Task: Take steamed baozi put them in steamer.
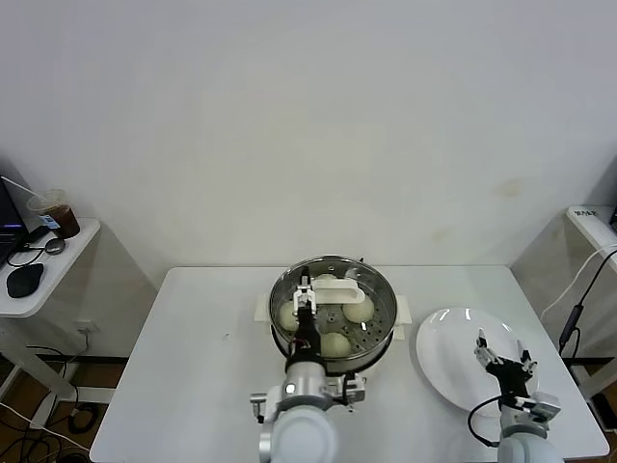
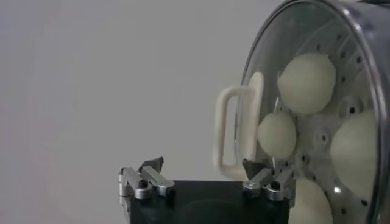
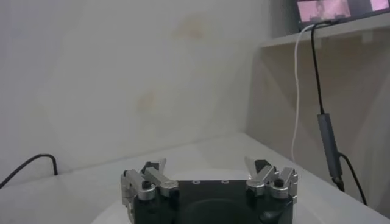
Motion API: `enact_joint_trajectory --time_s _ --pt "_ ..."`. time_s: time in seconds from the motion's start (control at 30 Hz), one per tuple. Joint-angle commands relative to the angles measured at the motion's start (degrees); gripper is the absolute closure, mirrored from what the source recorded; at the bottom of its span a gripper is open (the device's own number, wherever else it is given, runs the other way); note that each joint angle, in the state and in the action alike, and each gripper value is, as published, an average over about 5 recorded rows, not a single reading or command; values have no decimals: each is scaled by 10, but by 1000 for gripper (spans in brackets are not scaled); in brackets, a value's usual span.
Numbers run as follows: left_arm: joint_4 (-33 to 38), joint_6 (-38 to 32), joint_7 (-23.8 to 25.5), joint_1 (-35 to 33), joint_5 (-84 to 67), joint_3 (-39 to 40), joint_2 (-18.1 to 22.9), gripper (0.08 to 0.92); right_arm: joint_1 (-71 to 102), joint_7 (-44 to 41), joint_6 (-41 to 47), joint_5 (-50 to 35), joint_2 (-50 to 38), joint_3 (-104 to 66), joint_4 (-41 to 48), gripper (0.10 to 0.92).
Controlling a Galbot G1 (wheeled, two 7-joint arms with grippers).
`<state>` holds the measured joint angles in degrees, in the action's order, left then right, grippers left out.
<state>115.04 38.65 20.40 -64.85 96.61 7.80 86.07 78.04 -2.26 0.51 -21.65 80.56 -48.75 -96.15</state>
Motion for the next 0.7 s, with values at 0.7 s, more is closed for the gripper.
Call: enact_joint_trajectory --time_s 0.7 --pt "52 -402 -261 -286 -913 -432 -28 177 149 -62 63 27 -4 52 -178 203"
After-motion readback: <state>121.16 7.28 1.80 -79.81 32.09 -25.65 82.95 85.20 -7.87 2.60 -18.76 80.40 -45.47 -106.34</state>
